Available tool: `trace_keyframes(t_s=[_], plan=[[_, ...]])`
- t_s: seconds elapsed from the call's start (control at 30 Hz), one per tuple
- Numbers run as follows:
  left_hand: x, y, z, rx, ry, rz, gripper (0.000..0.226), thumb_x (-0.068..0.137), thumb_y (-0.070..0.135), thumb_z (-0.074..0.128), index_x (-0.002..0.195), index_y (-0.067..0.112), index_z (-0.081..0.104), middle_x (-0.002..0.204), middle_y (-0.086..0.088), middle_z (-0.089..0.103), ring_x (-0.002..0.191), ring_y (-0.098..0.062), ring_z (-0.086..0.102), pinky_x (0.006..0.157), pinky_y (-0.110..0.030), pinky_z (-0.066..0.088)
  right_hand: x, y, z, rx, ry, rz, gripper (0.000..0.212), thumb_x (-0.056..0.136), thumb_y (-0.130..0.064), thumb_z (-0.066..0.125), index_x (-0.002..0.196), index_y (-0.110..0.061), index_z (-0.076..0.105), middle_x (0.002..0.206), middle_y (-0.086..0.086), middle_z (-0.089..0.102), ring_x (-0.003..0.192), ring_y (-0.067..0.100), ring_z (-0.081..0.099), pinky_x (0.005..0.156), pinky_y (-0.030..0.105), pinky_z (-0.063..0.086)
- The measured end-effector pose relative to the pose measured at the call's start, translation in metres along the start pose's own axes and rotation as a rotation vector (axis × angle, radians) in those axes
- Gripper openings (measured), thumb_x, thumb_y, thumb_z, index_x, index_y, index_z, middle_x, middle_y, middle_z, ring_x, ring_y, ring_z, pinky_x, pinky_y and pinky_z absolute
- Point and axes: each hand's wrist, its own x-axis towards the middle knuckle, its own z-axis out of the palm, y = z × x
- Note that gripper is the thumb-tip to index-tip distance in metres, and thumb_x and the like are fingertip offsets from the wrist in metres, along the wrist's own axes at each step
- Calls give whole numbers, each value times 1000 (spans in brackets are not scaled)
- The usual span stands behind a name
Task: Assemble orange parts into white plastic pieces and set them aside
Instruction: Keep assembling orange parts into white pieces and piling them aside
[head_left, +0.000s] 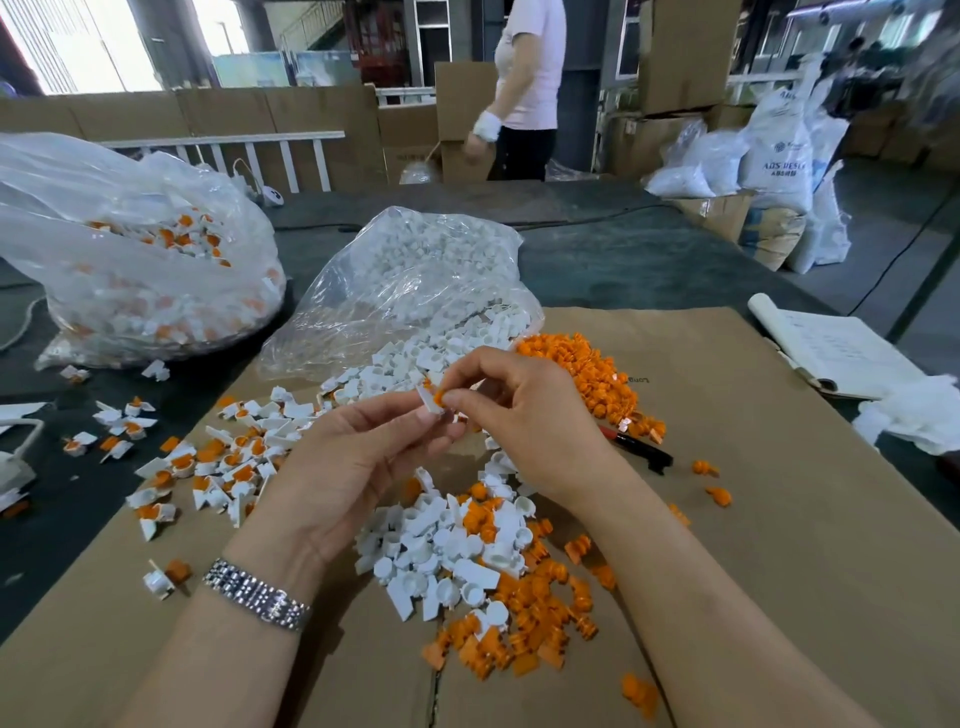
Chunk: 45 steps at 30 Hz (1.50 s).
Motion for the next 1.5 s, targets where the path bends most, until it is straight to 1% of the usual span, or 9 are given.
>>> trace_keyframes(t_s=[0.1,0.23,0.43,0.67,0.87,0.93,1.07,1.33,1.5], plan=[[-1,0,1,66,67,72,33,65,12,82,98,6,81,103,-22,77,95,-31,77,75,-23,61,-1,1,2,-34,11,16,4,93,-19,69,92,-22,71,74,-23,62,65,-2,54,60,11,43],[-2,-5,2,223,98,190,27,77,12,80,103,16,81,104,-14,79,96,-29,77,81,-24,60,-1,0,2,7,22,77,3,93,-19,69,94,-20,72,81,-10,68,70,5,63,68,20,55],[-2,-2,1,157,53,173,26,78,15,79,104,14,80,104,-20,77,98,-34,76,81,-26,61,-3,-3,-6,87,-78,54,17,94,-11,67,109,-19,70,88,2,69,77,18,70,81,30,60],[-4,0,3,160,55,172,36,68,23,83,103,13,81,105,-19,77,96,-34,76,80,-26,61,-2,0,-6,12,-57,20,18,90,-15,74,107,-19,72,84,0,72,73,12,72,81,31,60],[-6,1,4,133,66,151,7,79,14,78,86,15,80,100,-22,77,91,-34,77,84,-33,62,-3,1,-5,-80,-25,-32,19,86,-17,78,104,-18,73,80,-5,73,69,7,72,78,29,60],[-6,3,4,95,65,122,6,79,13,82,84,13,79,98,-25,76,89,-34,77,86,-37,62,-3,1,-4,-109,-13,-51,21,84,-20,79,104,-18,73,79,-6,73,68,5,71,76,28,60],[-7,3,6,122,72,130,16,70,19,84,82,11,77,97,-27,76,89,-35,77,79,-31,63,-4,0,-1,-160,-1,-96,24,83,-20,81,105,-15,74,77,-5,72,67,5,70,72,28,60],[-5,1,4,55,89,64,5,73,8,81,75,11,77,95,-26,76,89,-32,77,76,-29,63,-5,-4,1,-269,-8,-130,23,84,-20,80,106,-13,74,85,-3,72,76,7,68,75,29,58],[-2,0,0,73,107,31,4,72,6,81,73,8,78,89,-23,76,80,-27,77,73,-28,64,-5,-5,3,-322,-19,-116,21,84,-22,80,103,-16,74,85,-5,70,78,8,65,78,32,57]])
